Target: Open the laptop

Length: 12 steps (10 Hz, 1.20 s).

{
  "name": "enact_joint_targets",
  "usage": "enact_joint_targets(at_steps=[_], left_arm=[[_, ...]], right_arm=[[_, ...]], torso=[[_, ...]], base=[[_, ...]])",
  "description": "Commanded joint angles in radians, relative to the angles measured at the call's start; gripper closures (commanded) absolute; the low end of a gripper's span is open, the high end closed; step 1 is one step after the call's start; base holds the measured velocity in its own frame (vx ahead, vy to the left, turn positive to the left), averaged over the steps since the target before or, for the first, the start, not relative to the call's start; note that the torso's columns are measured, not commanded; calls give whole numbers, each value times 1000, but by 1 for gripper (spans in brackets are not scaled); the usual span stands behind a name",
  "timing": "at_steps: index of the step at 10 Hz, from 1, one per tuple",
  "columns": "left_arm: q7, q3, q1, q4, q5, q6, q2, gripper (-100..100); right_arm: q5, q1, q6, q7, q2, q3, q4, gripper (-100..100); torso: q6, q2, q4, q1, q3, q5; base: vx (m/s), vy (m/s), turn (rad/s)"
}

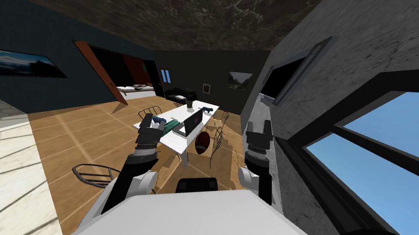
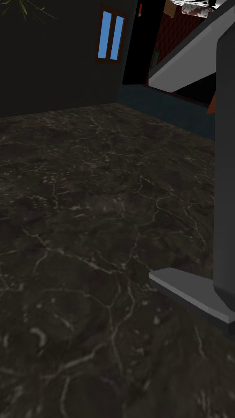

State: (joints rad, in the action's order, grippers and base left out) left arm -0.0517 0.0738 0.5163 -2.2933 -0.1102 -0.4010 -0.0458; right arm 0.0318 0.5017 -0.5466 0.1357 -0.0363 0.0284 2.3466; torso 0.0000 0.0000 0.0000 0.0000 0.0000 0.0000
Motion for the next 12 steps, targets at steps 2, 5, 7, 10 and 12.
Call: enact_joint_targets(at_steps=[2, 5, 7, 10, 12], left_arm=[[0, 0, 0, 0, 0, 0, 0, 0], [0, 0, 0, 0, 0, 0, 0, 0], [0, 0, 0, 0, 0, 0, 0, 0], [-3, -7, -4, 3, -2, 16, -31, -100], [-11, -23, -14, 9, -7, 55, -72, -100]], right_arm=[[0, 0, 0, 0, 0, 0, 0, 0], [0, 0, 0, 0, 0, 0, 0, 0], [0, 0, 0, 0, 0, 0, 0, 0], [0, 0, 0, 0, 0, 0, 0, 0], [0, 0, 0, 0, 0, 0, 0, 0]], torso=[[0, 104, 105, 0, -209, 0], [0, 322, 322, 0, -644, 0], [0, 470, 470, 0, -939, 0], [0, 691, 691, 0, -1382, 0], [0, 734, 734, 2, -1471, 1]], base=[[0, 0, 0], [0, 0, 0], [0, 0, 0], [2, 5, -37], [-3, 40, -200]])
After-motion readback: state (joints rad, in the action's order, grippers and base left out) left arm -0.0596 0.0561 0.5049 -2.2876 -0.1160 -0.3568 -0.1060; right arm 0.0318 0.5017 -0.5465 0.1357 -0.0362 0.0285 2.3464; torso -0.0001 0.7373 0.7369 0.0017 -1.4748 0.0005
